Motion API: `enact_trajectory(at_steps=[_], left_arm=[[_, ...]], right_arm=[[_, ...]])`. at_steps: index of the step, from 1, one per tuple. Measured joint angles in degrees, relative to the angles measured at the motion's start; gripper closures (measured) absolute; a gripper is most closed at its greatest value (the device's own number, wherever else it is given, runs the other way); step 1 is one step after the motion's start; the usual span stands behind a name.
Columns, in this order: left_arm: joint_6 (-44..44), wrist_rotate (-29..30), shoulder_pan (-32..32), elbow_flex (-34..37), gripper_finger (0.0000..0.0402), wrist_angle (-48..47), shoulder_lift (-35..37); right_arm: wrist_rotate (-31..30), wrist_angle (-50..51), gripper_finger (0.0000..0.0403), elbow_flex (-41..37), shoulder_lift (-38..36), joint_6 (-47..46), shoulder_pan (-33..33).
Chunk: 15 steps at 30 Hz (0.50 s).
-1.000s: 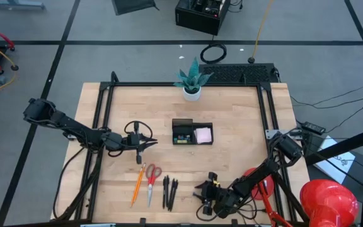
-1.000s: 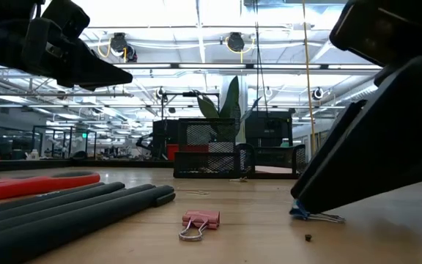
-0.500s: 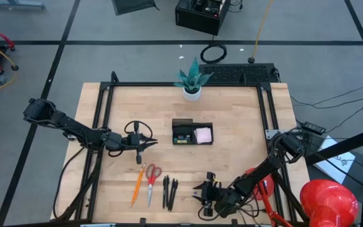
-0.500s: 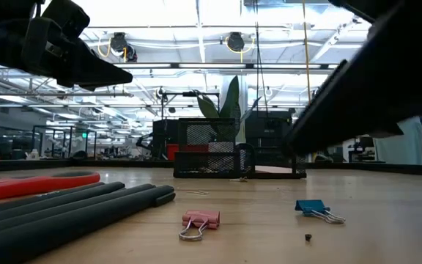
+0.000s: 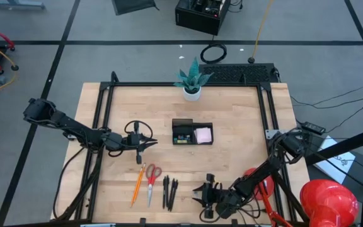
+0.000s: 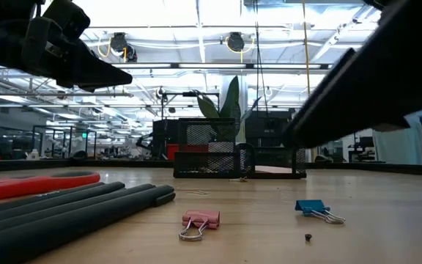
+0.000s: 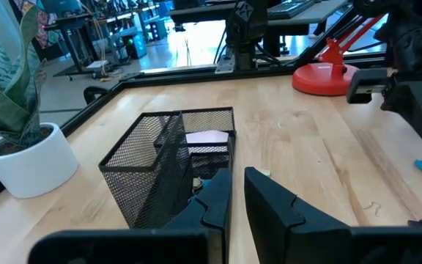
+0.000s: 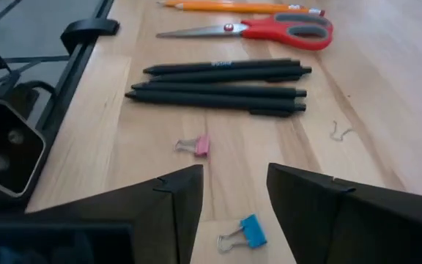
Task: Pick and place office supplies into organizer
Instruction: Adjust the blue binder clip
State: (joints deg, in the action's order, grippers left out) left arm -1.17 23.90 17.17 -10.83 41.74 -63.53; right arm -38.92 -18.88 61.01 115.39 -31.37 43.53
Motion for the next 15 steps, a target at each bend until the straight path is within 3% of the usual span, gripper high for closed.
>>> enact_trajectory(at_steps=[6,9,15], left_arm=[[0.1,0.0,0.0,0.0,0.0355,0.0,0.0],[0.2,0.0,0.0,0.0,0.0355,0.0,0.0],[0.2,0.0,0.0,0.0,0.0355,0.0,0.0]], right_arm=[[0.2,-0.7,0.0259,0.0,1.7,-0.3,0.1],[0.7,-4.9,0.026,0.3,2.6,4.2,0.4],[8.5,-7.8,0.0303,2.3,3.9,8.2,-0.9]])
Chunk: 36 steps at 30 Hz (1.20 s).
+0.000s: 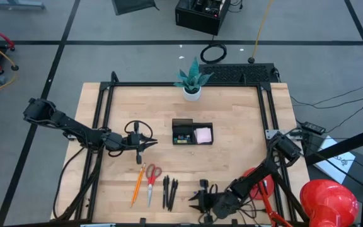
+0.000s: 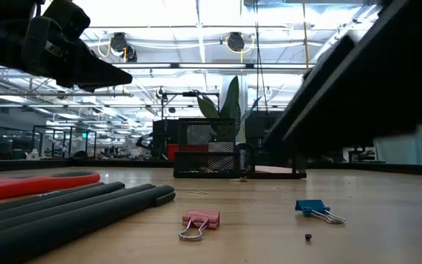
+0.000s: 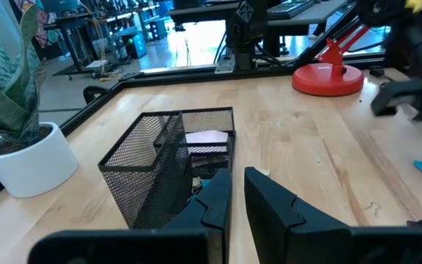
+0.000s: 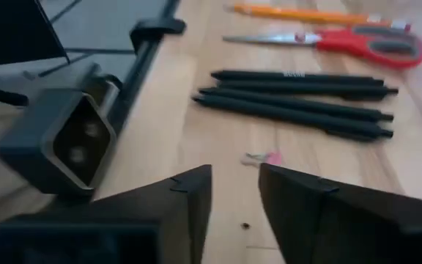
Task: Pick and place office supplies into organizer
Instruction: Adjust the blue binder clip
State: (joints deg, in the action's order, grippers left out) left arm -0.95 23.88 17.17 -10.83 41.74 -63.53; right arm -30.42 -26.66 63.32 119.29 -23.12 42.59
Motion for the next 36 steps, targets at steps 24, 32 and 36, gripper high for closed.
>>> enact_trajectory(at_steps=[24,32,36], left_arm=[[0.6,0.0,0.0,0.0,0.0355,-0.2,0.0],[1.0,0.0,0.0,0.0,0.0355,-0.3,0.0],[1.0,0.0,0.0,0.0,0.0355,-0.5,0.0]], right_arm=[[6.2,14.0,0.0402,0.3,1.7,-17.9,-0.2],[0.4,29.0,0.0402,0.0,-4.5,-26.1,1.4],[-2.4,28.9,0.0402,-0.1,-4.9,-25.3,1.4]])
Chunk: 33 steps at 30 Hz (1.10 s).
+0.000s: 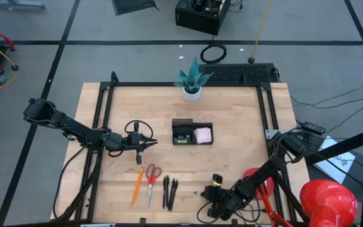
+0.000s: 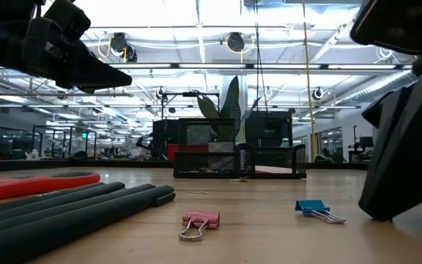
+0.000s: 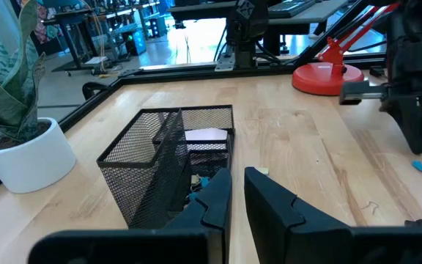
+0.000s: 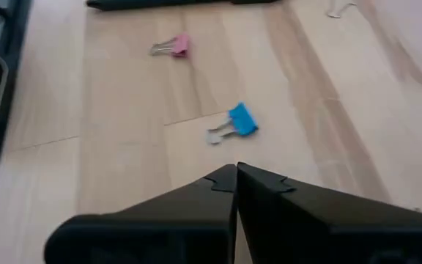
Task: Pick and place office supplies into organizer
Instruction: Adjust the blue binder clip
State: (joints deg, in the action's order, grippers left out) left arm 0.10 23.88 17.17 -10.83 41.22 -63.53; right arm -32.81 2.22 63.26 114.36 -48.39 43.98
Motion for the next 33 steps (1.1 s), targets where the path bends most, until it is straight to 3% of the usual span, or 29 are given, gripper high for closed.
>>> enact_trajectory(at_steps=[9,22,33], left_arm=[[0.1,0.0,0.0,0.0,0.0355,0.0,0.0],[0.2,0.0,0.0,0.0,0.0355,0.1,0.0],[0.2,0.0,0.0,0.0,0.0355,-0.3,0.0]], right_arm=[[1.5,-1.7,0.0403,0.0,0.2,-0.3,-0.7],[4.5,-11.9,0.0403,0.1,1.8,8.9,-3.5],[6.1,-14.1,0.0403,0.1,2.6,13.6,-4.6]])
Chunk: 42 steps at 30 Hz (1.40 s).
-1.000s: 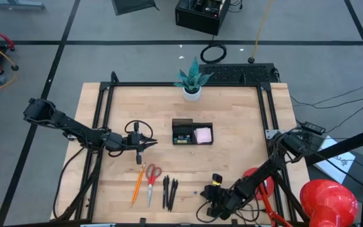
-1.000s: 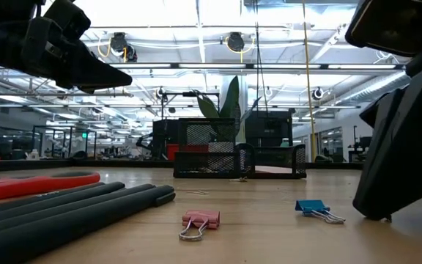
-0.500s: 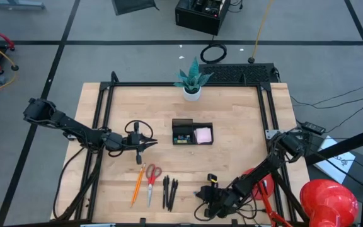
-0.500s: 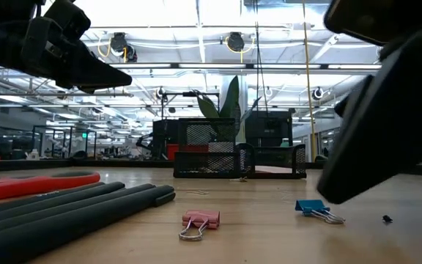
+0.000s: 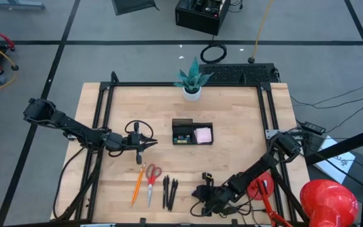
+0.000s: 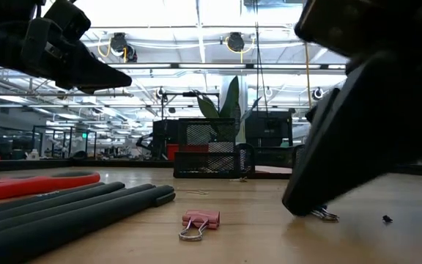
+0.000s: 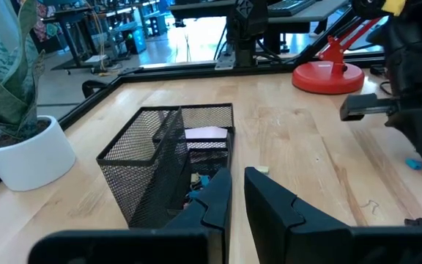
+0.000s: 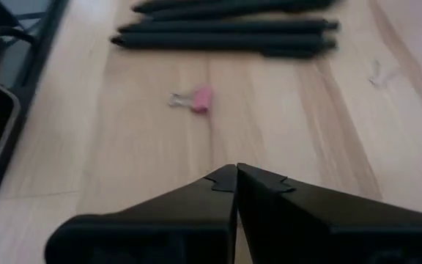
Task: Pick and place office supplies into organizer
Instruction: Adjust the blue binder clip, then put the left orange pencil into the black desk organizer
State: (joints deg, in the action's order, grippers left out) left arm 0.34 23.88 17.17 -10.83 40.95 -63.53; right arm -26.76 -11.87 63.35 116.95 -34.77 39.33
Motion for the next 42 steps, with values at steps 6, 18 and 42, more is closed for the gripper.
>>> enact_trajectory(at_steps=[6,18,42], left_arm=[[0.0,-2.5,0.0,0.0,0.0355,-0.4,0.0],[8.3,2.2,7.0,-14.3,0.0355,-29.0,-0.3],[64.8,1.6,29.9,-33.7,0.0337,-62.5,-22.3]], right_arm=[[1.6,-7.8,0.0394,0.0,-1.6,8.5,0.0],[-1.1,1.2,0.035,0.0,-12.6,24.7,-1.5],[-6.9,-3.6,0.0398,-22.6,-47.5,35.9,-10.6]])
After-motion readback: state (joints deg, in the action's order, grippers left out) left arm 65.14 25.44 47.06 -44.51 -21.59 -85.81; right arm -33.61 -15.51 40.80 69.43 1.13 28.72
